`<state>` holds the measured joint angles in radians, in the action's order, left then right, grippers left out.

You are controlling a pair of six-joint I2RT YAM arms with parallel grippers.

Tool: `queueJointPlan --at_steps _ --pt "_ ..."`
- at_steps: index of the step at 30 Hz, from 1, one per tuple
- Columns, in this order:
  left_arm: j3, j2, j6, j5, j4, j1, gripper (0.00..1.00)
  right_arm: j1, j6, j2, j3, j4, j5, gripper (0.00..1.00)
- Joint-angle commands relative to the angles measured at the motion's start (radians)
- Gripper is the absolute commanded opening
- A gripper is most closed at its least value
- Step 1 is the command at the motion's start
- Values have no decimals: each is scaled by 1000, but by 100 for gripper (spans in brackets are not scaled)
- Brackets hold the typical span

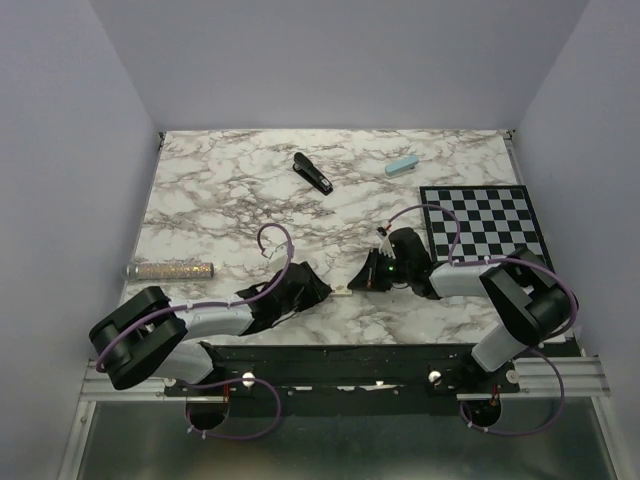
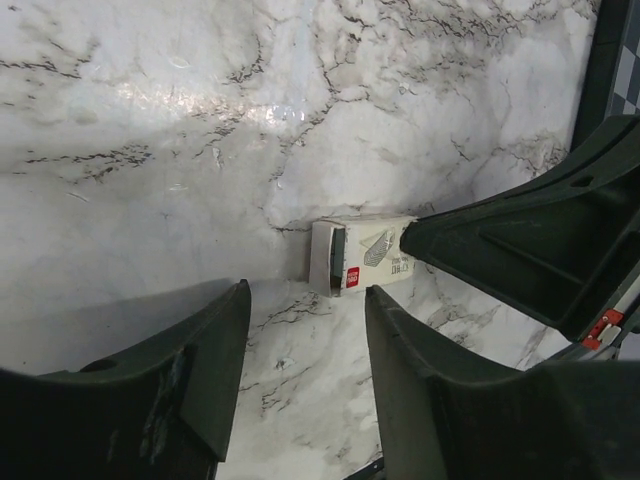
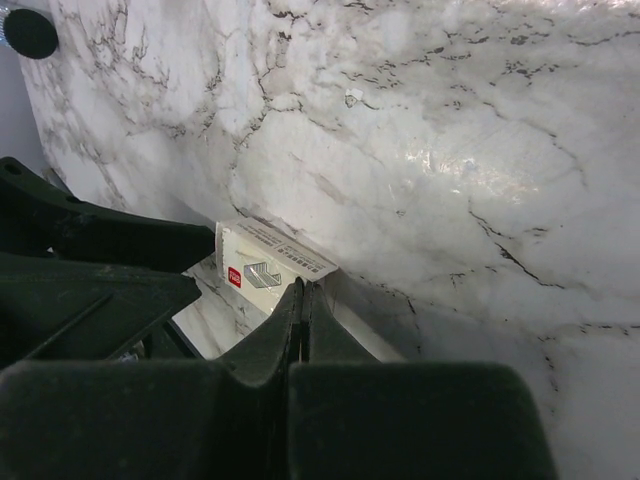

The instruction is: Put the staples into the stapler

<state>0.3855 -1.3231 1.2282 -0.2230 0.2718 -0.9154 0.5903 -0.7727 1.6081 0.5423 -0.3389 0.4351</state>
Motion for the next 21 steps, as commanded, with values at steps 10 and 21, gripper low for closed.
queueJointPlan --at_steps 10,21 --pt "113 -74 -88 53 -92 38 47 16 36 -20 -33 37 -50 1" --pt "164 -119 -151 47 -190 39 38 19 36 -28 -38 37 -59 1"
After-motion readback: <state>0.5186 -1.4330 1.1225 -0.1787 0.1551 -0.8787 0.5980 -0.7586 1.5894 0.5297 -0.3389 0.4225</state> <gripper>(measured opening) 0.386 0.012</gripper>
